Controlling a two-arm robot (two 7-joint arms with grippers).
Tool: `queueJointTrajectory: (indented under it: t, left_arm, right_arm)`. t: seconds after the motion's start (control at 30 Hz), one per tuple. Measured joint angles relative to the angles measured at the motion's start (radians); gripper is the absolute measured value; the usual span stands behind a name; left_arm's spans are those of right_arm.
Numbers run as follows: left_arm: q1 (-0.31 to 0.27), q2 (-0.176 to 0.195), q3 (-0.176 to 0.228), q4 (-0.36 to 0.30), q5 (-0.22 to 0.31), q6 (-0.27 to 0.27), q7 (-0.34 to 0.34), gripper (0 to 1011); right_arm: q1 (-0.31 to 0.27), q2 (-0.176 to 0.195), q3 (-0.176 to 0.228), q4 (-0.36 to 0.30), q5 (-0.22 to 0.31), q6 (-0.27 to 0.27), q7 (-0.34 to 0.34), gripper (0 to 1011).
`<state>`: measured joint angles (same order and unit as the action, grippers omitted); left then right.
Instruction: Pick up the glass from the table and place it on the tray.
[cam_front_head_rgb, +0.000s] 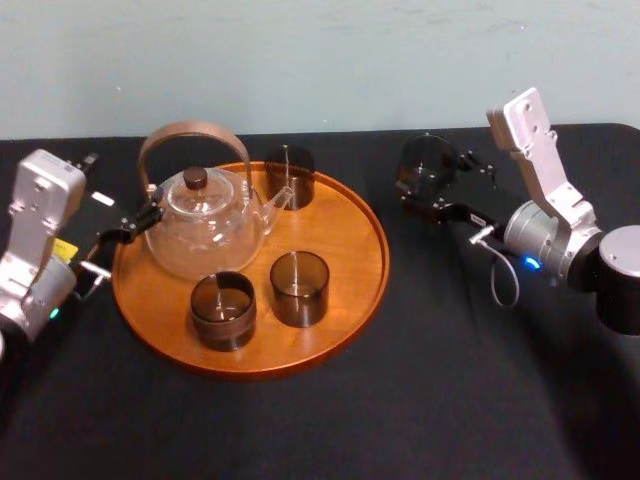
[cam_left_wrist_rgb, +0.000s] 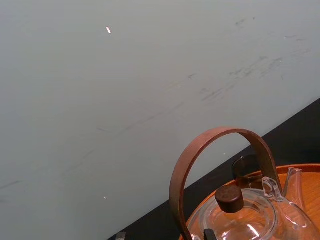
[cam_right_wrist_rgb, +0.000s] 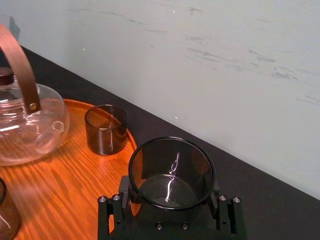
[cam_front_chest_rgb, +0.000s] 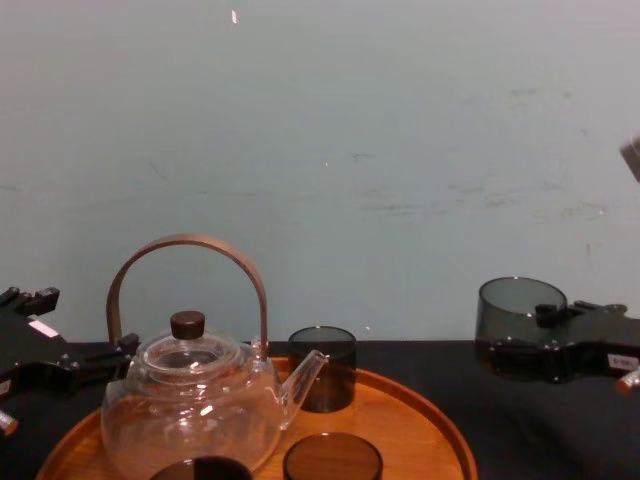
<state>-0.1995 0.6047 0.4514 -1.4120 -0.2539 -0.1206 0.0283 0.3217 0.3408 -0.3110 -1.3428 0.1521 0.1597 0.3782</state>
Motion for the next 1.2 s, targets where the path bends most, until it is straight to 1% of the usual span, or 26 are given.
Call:
queueJointTrajectory:
  t: [0.53,1.2]
  left_arm:
    - [0.000,0.000,0.000,0.000,0.000,0.000,0.000,1009]
    - [0.000,0.000,0.000,0.000,0.000,0.000,0.000,1010]
  right_arm:
    - [0.001,-0.002,-0.034,-0.007,0.003,-0.006,0.013,914]
    - [0.013,-0.013,-0.072,0.014,0.000,-0.013,0.021,914]
